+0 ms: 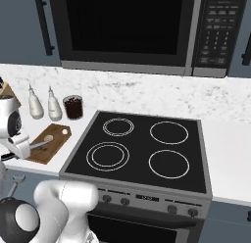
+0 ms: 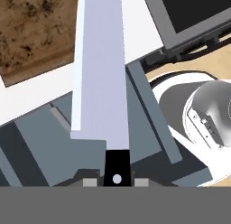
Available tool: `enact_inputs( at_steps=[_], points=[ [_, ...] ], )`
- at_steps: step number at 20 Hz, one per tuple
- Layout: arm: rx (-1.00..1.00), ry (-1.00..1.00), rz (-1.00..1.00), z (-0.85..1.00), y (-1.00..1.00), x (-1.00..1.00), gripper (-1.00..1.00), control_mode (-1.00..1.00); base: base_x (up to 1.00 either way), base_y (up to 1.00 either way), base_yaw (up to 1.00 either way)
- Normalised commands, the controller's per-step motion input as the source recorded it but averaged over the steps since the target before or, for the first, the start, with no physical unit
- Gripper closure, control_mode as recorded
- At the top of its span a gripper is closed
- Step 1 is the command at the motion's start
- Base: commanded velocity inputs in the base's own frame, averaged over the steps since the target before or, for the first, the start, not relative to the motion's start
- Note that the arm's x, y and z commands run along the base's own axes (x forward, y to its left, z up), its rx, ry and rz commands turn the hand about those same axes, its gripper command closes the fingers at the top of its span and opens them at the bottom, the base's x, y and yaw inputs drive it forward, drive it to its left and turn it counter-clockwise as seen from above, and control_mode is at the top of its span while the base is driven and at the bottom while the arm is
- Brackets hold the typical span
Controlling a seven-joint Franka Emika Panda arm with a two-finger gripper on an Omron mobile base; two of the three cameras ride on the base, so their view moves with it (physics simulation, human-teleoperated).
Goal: Place the appropriate cutting tool for cutting the garlic skin on the cutting board.
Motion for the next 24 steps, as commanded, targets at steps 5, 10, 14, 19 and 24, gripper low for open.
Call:
enact_inputs(
  at_steps=[5, 10, 14, 19, 24],
  points=[
    [-0.04, 0.00, 0.00, -0.14, 0.00, 0.14, 1.00, -1.00, 0.00, 0.00, 0.00],
    [-0.02, 0.00, 0.00, -0.37, 0.00, 0.21, 1.00, -1.00, 0.00, 0.00, 0.00],
    [-0.01, 0.00, 0.00, -0.43, -0.04, 0.31, 1.00, -1.00, 0.00, 0.00, 0.00],
    [0.00, -0.01, 0.00, -0.14, -0.01, 0.33, 1.00, -1.00, 0.00, 0.00, 0.00],
    [0.00, -0.01, 0.00, -0.02, 0.06, 0.24, 1.00, -1.00, 0.00, 0.00, 0.00]
  ],
)
